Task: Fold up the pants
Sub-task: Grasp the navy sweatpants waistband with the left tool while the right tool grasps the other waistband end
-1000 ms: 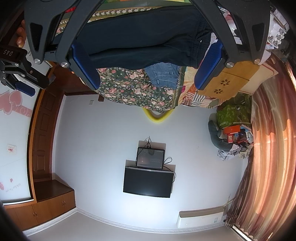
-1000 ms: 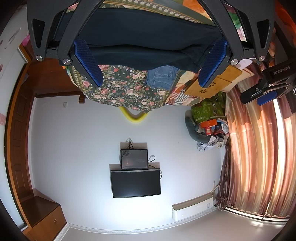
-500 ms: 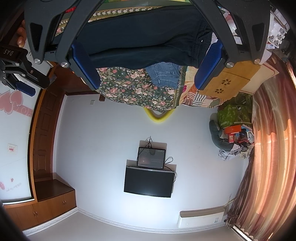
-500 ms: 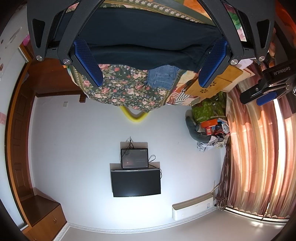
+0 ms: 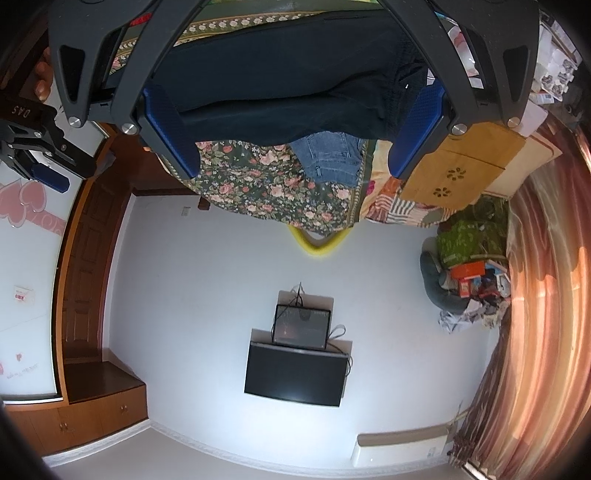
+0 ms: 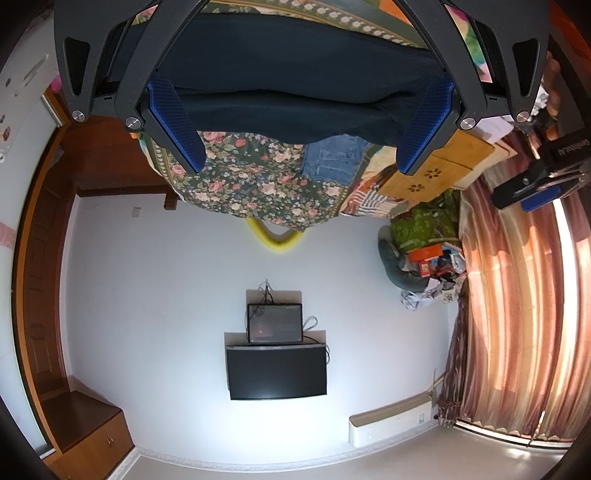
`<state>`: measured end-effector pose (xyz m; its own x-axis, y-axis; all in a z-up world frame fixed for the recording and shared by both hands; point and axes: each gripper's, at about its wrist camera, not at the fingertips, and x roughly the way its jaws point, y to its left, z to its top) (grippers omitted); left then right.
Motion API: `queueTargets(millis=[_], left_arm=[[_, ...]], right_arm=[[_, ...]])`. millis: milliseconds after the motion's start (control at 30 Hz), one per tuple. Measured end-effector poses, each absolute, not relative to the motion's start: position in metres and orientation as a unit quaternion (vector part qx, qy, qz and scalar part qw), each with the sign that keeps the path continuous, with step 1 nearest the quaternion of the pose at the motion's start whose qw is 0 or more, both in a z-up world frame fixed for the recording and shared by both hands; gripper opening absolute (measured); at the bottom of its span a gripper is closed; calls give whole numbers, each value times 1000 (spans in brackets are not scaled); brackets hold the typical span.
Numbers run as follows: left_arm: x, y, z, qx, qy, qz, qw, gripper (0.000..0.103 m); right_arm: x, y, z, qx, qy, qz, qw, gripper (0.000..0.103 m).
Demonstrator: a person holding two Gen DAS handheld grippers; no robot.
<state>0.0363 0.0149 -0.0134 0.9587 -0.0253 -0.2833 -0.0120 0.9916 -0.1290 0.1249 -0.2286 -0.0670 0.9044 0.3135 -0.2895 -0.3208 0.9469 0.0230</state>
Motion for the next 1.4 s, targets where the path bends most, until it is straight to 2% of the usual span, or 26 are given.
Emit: queueTargets(millis=[367, 600, 733, 800, 1033, 1133, 1200, 1367, 1400], left_arm=[[149, 66, -65, -54, 216, 47, 974, 103], [256, 123, -153, -67, 341, 49, 937, 103], [291, 145, -201, -65, 390, 71, 916, 103], [309, 160, -226, -79, 415, 69, 904, 90], [363, 207, -279, -127, 475, 88, 867, 69], [384, 220, -293, -146, 495, 88, 852, 56], [402, 223, -305, -167, 518, 64, 836, 34], [425, 222, -322, -176, 550, 54, 815, 33], [427, 222, -322, -176, 552, 54, 813, 33]], right_arm=[[225, -241, -110, -62, 222, 113, 967, 103], [289, -252, -160, -80, 282, 121, 948, 103], [326, -259, -197, -78, 337, 139, 928, 103], [345, -259, -213, -77, 365, 150, 916, 103], [406, -255, -248, -76, 427, 195, 880, 102], [434, -250, -260, -81, 444, 208, 868, 94], [451, -246, -268, -77, 460, 230, 854, 84], [478, -230, -285, -104, 484, 252, 832, 82], [480, -226, -290, -108, 492, 264, 822, 77]])
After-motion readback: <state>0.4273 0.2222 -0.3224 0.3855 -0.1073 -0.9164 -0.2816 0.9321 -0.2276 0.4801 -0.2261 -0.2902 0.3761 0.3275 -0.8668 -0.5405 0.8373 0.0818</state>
